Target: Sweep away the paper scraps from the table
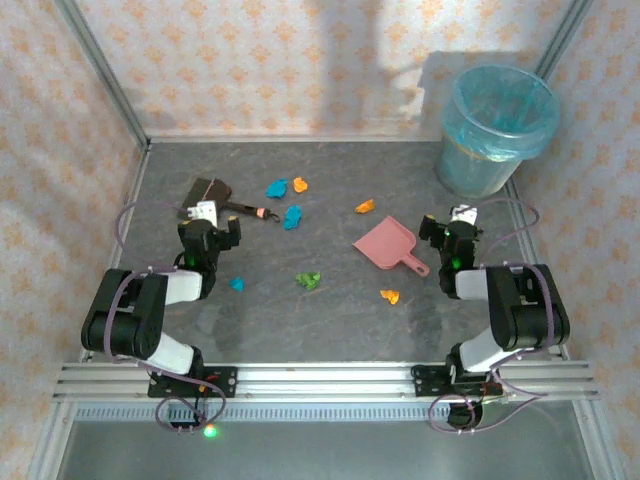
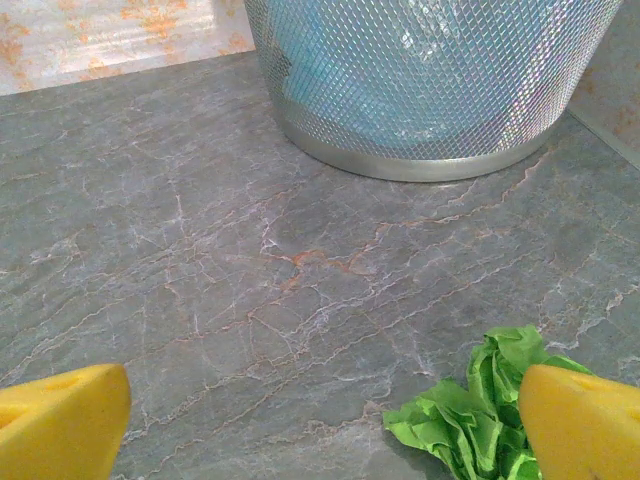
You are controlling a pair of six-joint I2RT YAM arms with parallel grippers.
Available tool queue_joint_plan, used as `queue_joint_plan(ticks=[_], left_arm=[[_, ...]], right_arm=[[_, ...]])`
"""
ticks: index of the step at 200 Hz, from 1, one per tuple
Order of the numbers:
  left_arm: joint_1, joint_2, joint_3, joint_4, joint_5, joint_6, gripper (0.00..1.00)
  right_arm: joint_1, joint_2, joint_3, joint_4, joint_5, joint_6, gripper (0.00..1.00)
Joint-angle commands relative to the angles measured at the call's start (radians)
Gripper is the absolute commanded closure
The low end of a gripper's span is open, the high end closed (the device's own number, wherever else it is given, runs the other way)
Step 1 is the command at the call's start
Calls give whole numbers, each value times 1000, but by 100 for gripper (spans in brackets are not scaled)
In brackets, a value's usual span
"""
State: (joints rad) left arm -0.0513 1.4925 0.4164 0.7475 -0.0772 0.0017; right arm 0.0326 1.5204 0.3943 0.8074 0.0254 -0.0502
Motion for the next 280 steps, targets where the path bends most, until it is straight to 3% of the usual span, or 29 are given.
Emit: queue_joint_plan(ticks=[1,260,280], left_arm=[[8,3,16,-17,11,15,0],[8,2,15,-16,6,16,0],[7,-26,45,-93,-10,10,0]], right_arm=[[1,5,15,-4,1,-11,1],[2,3,13,-3,1,-10,1],[9,-24,29,-40,68,7,1]])
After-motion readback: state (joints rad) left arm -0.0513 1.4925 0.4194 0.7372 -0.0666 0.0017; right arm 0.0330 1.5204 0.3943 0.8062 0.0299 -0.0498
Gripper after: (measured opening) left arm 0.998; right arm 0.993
